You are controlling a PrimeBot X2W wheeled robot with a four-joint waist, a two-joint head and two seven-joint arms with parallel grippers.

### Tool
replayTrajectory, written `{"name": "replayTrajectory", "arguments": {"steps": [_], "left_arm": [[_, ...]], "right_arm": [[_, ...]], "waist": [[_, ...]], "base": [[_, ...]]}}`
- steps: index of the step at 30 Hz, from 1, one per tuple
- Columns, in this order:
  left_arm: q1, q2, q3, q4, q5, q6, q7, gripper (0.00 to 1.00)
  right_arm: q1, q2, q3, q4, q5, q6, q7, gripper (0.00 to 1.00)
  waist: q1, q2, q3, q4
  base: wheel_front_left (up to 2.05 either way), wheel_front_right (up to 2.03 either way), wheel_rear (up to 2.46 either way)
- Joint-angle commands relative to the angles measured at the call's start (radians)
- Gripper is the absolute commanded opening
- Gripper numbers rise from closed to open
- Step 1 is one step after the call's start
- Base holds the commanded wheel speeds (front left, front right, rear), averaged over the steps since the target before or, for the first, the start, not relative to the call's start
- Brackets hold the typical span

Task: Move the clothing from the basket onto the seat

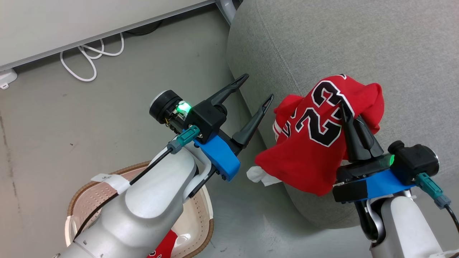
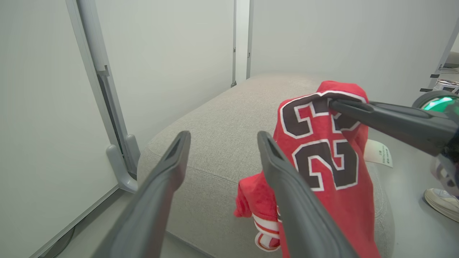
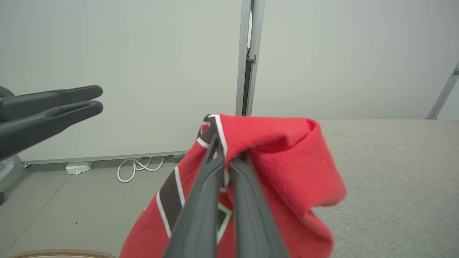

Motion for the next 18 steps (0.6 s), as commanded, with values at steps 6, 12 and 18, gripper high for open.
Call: {"name": "replayTrajectory", "arguments": {"steps": [6,12,18], "left_arm": [[-0.025,0.011,0.007,-0.006,0.008,0.001,-0.003,1.00],[-0.055,0.018,0.007,-0.019,0.028,0.006,-0.003,1.00],[-0.107,0.027,0.005,-0.038,0.045,0.006,0.002,1.00]], "right_arm": [[-0.053,0.005,-0.012,-0.024,-0.011,0.000,-0.004,0.00],[-0.188,-0.012,-0.080,-0.062,-0.021,0.000,-0.004,0.00],[-0.332,-0.055,-0.182,-0.112,-0.017,0.000,-0.004,0.00]], "waist": [[0.0000,0.0000,0.023,0.013],[0.0000,0.0000,0.093,0.032],[0.0000,0.0000,0.198,0.065]], "base": [[0.00,0.00,0.00],[0.00,0.00,0.00],[0.00,0.00,0.00]]}}
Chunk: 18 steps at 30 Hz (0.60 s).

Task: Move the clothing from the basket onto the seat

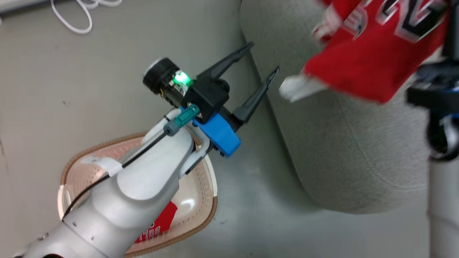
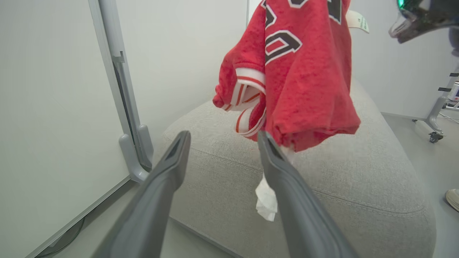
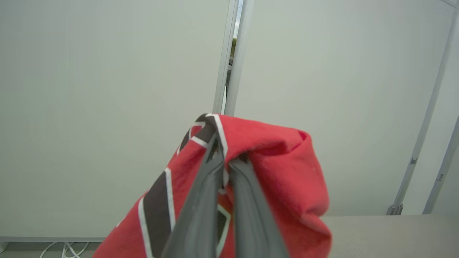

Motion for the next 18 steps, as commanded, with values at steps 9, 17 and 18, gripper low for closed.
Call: {"name": "replayTrajectory", "arguments": {"steps": [9,17,18], "left_arm": [[-0.108,0.048,0.001,-0.066,0.049,0.018,0.028,1.00],[-0.150,0.073,-0.004,-0.115,0.071,0.027,0.042,1.00],[-0.153,0.076,-0.005,-0.119,0.073,0.027,0.044,1.00]], "right_arm": [[-0.312,-0.169,-0.221,-0.069,-0.002,0.000,-0.003,0.00],[-0.430,-0.328,-0.343,0.037,0.027,0.000,-0.004,0.00],[-0.437,-0.341,-0.353,0.062,0.033,0.000,-0.003,0.00]], "waist": [[-0.0001,0.0000,0.258,0.050],[-0.0001,0.0000,0.365,0.052],[-0.0001,0.0000,0.375,0.052]], "base": [[0.00,0.00,0.00],[0.00,0.00,0.00],[0.00,0.00,0.00]]}}
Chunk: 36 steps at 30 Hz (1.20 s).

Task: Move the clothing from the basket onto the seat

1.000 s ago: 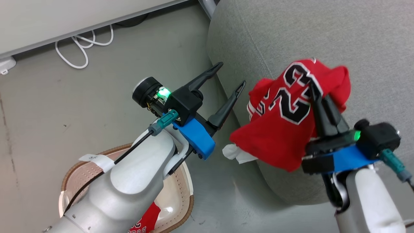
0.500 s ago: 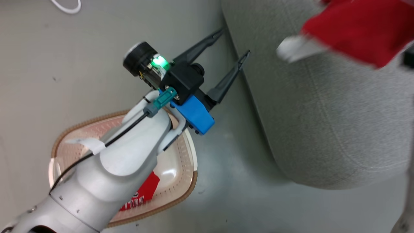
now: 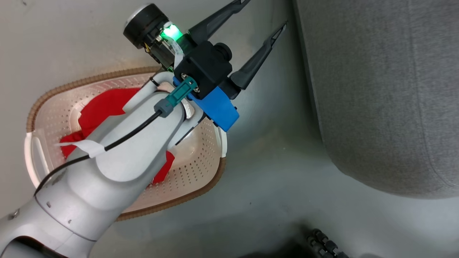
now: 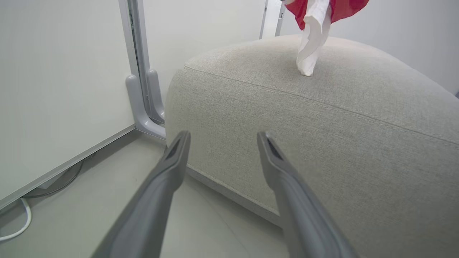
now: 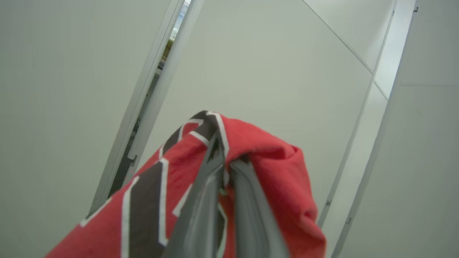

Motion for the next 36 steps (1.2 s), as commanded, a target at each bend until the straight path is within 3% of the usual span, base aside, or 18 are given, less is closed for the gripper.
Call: {"name": "replayTrajectory", "arguments": {"steps": [1,5,15,21,22,23,24,31,36], "left_arm": [[-0.016,0.009,0.003,-0.005,0.004,0.005,0.001,1.00],[-0.017,0.017,0.001,-0.013,0.004,0.006,0.000,1.00],[-0.018,0.002,-0.017,-0.016,0.000,0.011,-0.004,1.00],[-0.013,-0.008,-0.023,-0.001,-0.009,0.009,-0.016,1.00],[-0.009,-0.008,-0.023,0.003,-0.010,0.010,-0.017,1.00],[-0.004,-0.009,-0.022,0.007,-0.011,0.011,-0.020,1.00],[0.000,-0.011,-0.022,0.011,-0.013,0.012,-0.024,1.00],[0.038,-0.049,-0.010,0.028,-0.029,0.023,-0.044,1.00],[0.085,-0.078,0.018,0.036,-0.043,0.029,-0.050,1.00]], "right_arm": [[-0.018,-0.008,-0.005,0.017,0.009,0.000,-0.003,0.00],[0.003,-0.033,0.007,0.141,-0.018,0.000,-0.003,0.00],[0.048,0.019,0.009,0.443,-0.046,0.000,-0.003,0.00],[0.077,0.030,0.031,0.546,-0.025,0.000,-0.003,0.00],[0.084,0.036,0.035,0.557,-0.019,0.000,-0.003,0.21],[0.090,0.037,0.036,0.564,-0.015,0.000,-0.003,0.82],[0.099,0.036,0.033,0.570,-0.010,0.000,-0.003,1.00],[0.233,0.032,0.024,0.483,-0.027,0.000,-0.003,1.00],[0.379,0.068,0.057,0.359,-0.066,0.000,-0.004,1.00]], "waist": [[-0.0002,0.0000,0.027,0.004],[-0.0002,0.0000,0.048,0.010],[-0.0002,0.0000,0.046,0.026],[-0.0002,0.0000,0.022,0.034],[-0.0002,0.0000,0.014,0.034],[-0.0002,0.0000,0.005,0.034],[-0.0002,0.0000,-0.006,0.036],[-0.0002,0.0000,-0.117,0.055],[-0.0002,0.0000,-0.223,0.079]], "base": [[0.00,0.00,0.00],[0.00,0.00,0.00],[0.00,0.00,0.00],[0.00,0.00,0.00],[0.00,0.00,0.00],[0.00,0.00,0.00],[0.00,0.00,0.00],[0.00,0.00,0.00],[0.00,0.00,0.00]]}}
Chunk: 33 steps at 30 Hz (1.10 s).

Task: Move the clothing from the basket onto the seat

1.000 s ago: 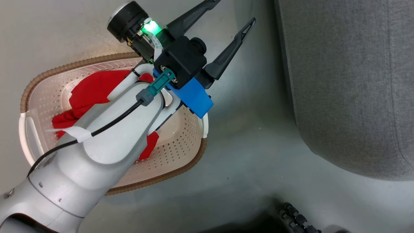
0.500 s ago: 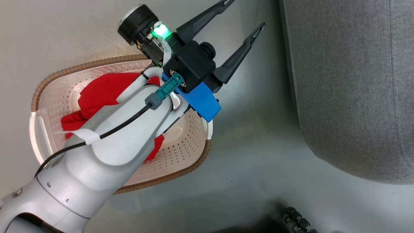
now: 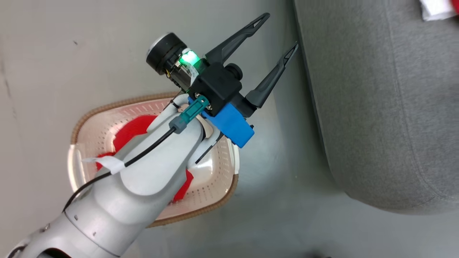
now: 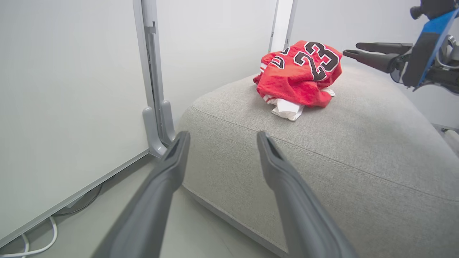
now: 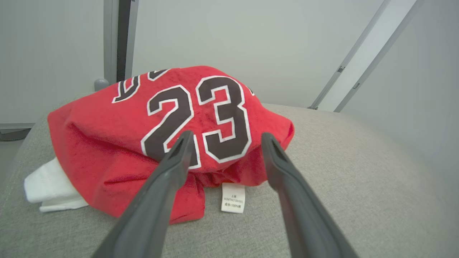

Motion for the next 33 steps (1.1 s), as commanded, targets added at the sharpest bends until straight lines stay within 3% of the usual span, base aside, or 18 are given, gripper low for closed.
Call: {"name": "replayTrajectory", "arguments": {"steps": [1,8,13,24,33], "left_arm": [[0.033,-0.008,0.026,-0.005,-0.006,0.010,-0.005,1.00],[0.156,-0.014,0.122,-0.038,0.007,0.020,-0.006,1.00],[0.250,-0.013,0.205,-0.052,0.024,0.020,-0.006,1.00],[0.446,-0.025,0.415,-0.093,0.072,0.018,-0.006,1.00],[0.603,-0.052,0.565,-0.132,0.129,-0.003,-0.006,1.00]], "right_arm": [[0.063,0.029,0.014,-0.064,-0.013,0.000,-0.004,1.00],[0.218,0.091,0.103,-0.277,-0.013,0.000,-0.004,1.00],[0.295,0.134,0.177,-0.363,0.007,0.000,-0.003,1.00],[0.433,0.233,0.286,-0.441,0.007,0.000,-0.004,1.00],[0.516,0.283,0.309,-0.452,-0.009,0.000,-0.003,1.00]], "waist": [[0.0000,0.0000,-0.094,0.028],[0.0000,0.0000,-0.221,0.073],[0.0000,0.0000,-0.296,0.115],[0.0000,0.0000,-0.424,0.207],[0.0000,0.0000,-0.502,0.269]], "base": [[0.00,0.00,0.00],[0.00,0.00,0.00],[0.00,0.00,0.00],[0.00,0.00,0.00],[0.00,0.00,0.00]]}}
